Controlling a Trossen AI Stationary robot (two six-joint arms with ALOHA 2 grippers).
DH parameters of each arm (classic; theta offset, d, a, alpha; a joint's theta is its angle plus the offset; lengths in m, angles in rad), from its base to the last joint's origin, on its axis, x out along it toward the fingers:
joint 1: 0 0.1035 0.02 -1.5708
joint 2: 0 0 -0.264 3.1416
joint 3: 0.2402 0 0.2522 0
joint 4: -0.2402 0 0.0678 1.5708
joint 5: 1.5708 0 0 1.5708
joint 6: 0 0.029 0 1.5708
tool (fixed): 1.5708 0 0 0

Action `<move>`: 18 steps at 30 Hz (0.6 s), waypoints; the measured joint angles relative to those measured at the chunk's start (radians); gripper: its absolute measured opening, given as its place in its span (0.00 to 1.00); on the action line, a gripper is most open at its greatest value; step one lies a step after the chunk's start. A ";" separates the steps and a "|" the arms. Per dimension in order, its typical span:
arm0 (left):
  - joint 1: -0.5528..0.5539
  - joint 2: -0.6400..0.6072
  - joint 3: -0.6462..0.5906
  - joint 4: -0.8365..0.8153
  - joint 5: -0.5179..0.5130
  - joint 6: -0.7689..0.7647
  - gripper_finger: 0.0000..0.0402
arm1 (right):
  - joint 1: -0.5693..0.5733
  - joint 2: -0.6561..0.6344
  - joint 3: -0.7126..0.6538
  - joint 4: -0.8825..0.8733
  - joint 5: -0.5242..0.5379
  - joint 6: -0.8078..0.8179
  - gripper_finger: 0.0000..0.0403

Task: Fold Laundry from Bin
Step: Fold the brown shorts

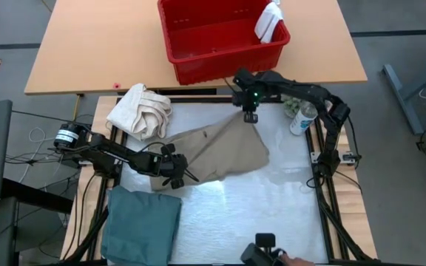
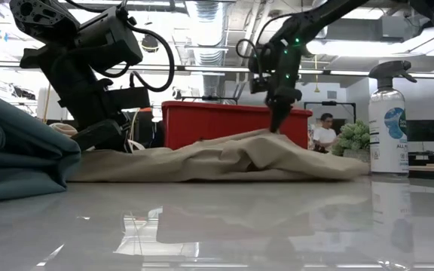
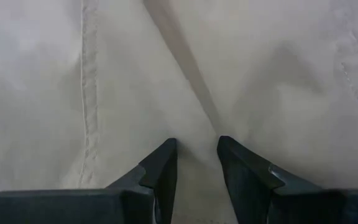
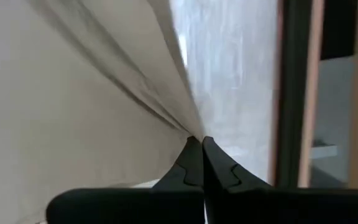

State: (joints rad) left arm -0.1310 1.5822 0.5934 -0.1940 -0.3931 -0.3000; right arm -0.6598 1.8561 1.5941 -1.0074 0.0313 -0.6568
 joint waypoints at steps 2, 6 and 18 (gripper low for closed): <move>0.000 0.000 0.000 0.000 0.002 0.000 0.29 | -0.012 0.000 0.004 0.020 0.005 -0.023 0.03; -0.003 0.002 0.000 0.009 -0.002 0.000 0.29 | -0.049 0.020 0.000 0.087 0.013 -0.032 0.08; -0.008 0.002 0.000 0.003 -0.002 -0.019 0.29 | -0.169 0.042 0.009 0.006 -0.050 -0.011 0.47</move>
State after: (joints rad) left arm -0.1387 1.5837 0.5934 -0.1909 -0.3947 -0.3191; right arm -0.8286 1.8981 1.6034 -1.0019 -0.0190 -0.6673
